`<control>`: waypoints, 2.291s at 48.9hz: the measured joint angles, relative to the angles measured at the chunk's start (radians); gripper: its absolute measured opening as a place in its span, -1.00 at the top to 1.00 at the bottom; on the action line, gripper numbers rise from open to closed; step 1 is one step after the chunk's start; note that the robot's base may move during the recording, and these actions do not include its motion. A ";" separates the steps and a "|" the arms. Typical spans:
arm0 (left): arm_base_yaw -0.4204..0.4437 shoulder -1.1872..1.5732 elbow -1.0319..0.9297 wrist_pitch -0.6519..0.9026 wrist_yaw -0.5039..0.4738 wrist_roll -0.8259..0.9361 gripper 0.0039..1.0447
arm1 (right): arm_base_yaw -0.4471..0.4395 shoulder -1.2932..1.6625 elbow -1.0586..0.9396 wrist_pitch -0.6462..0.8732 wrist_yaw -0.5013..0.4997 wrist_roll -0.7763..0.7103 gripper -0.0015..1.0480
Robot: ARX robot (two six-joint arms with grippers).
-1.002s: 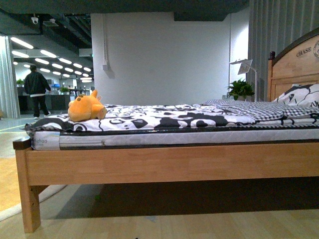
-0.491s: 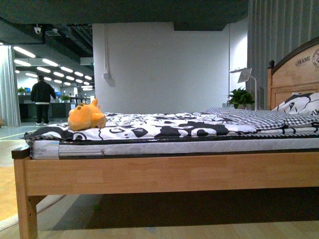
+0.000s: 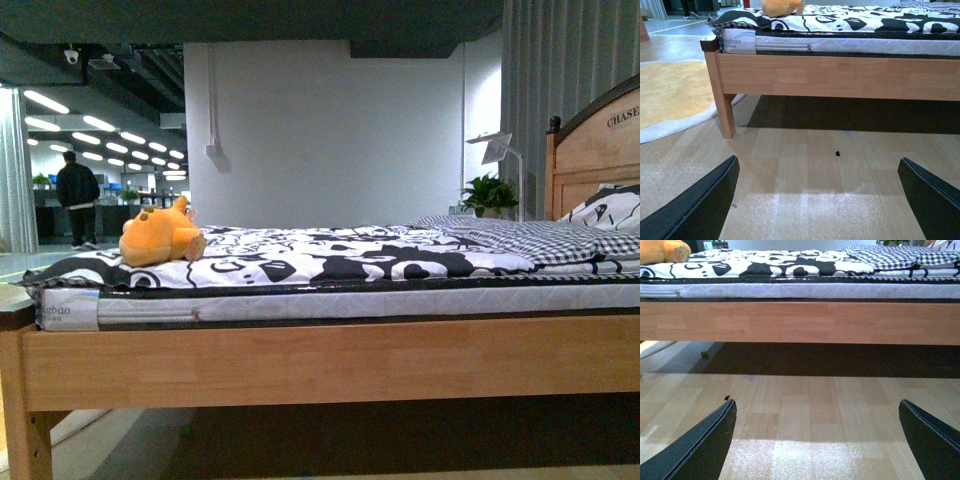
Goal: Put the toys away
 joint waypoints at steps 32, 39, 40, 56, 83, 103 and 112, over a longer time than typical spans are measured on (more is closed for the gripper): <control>0.000 0.000 0.000 0.000 0.000 0.000 -0.89 | 0.000 0.000 0.000 0.000 0.000 0.000 -0.87; 0.000 0.000 0.000 0.000 0.000 0.000 -0.89 | 0.000 0.000 0.000 0.000 0.000 0.000 -0.87; 0.000 0.000 0.000 0.000 0.000 0.000 -0.89 | 0.000 0.000 0.000 0.000 0.000 0.000 -0.87; 0.000 0.000 0.000 0.000 0.001 0.000 -0.89 | 0.000 0.000 0.000 0.000 0.000 0.000 -0.87; 0.000 0.000 0.000 0.000 0.002 0.000 -0.89 | 0.001 0.000 0.000 0.001 0.004 0.000 -0.87; 0.000 -0.003 0.000 0.000 0.002 0.000 -0.89 | 0.000 0.002 0.000 0.002 0.000 0.000 -0.87; -0.002 -0.003 0.000 0.000 -0.001 0.000 -0.89 | 0.001 0.002 0.000 0.003 -0.001 0.000 -0.87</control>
